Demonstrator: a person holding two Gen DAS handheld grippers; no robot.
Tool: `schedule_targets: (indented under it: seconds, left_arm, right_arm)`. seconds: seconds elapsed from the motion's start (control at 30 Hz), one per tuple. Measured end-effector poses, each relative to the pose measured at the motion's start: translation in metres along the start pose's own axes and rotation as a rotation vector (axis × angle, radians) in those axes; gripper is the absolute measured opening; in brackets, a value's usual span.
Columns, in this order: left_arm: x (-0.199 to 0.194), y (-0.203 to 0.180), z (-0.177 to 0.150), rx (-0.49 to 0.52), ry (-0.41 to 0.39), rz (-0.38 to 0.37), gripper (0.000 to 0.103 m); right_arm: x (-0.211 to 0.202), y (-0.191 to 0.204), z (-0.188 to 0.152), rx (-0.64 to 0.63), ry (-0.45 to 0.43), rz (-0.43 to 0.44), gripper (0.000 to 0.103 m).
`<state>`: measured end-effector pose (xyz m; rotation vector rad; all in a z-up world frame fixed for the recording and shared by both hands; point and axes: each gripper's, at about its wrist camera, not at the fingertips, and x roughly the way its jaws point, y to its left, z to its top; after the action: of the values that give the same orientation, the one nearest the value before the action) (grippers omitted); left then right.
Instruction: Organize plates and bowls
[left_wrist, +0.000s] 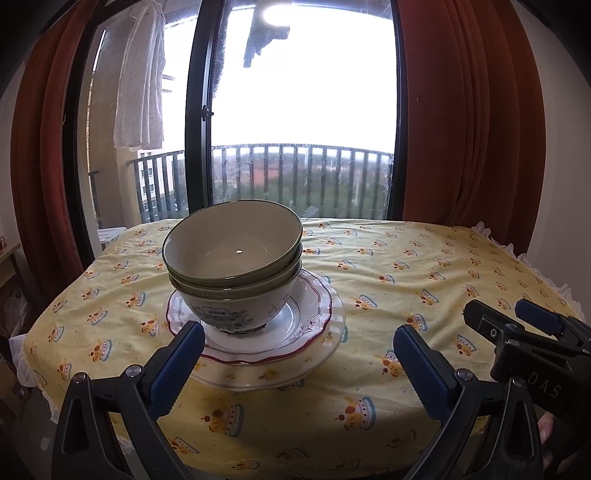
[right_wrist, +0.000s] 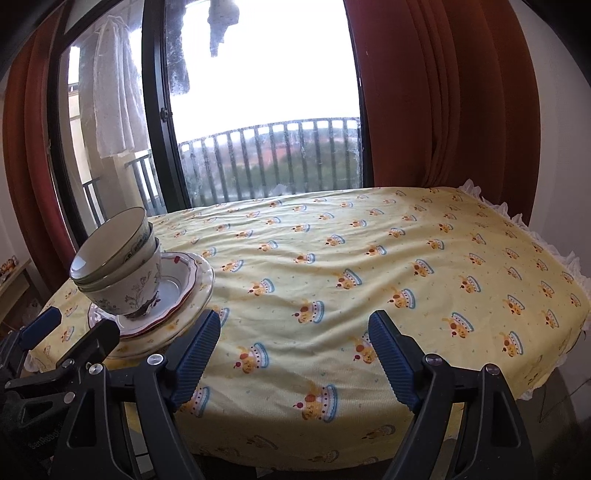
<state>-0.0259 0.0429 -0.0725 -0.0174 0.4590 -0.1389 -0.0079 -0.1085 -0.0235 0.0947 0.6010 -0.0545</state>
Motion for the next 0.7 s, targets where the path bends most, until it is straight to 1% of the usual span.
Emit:
schedule_targets:
  seconds: [0.13,0.3,0.5,0.7]
  left_arm:
    - [0.0012,0.0007,0.0024,-0.011,-0.005,-0.001,0.103]
    - [0.0024,-0.0002,0.004,-0.013,-0.005,0.0,0.103]
    - [0.0008,-0.0046,0.0046,-0.017,-0.015,0.024,0.103]
    - [-0.0006,-0.0051,0.0019,-0.008,-0.014,0.036,0.103]
  right_arm:
    - [-0.0034,0.0012,0.0034,-0.016,-0.02,-0.007,0.085]
    - [-0.0033,-0.0019,0.0056,-0.016,-0.024,-0.025,0.086]
    - [-0.0044,-0.0029,0.0095,-0.034,-0.047,-0.014,0.09]
    - [-0.0008,-0.002,0.0092,-0.018,-0.038,-0.001,0.092]
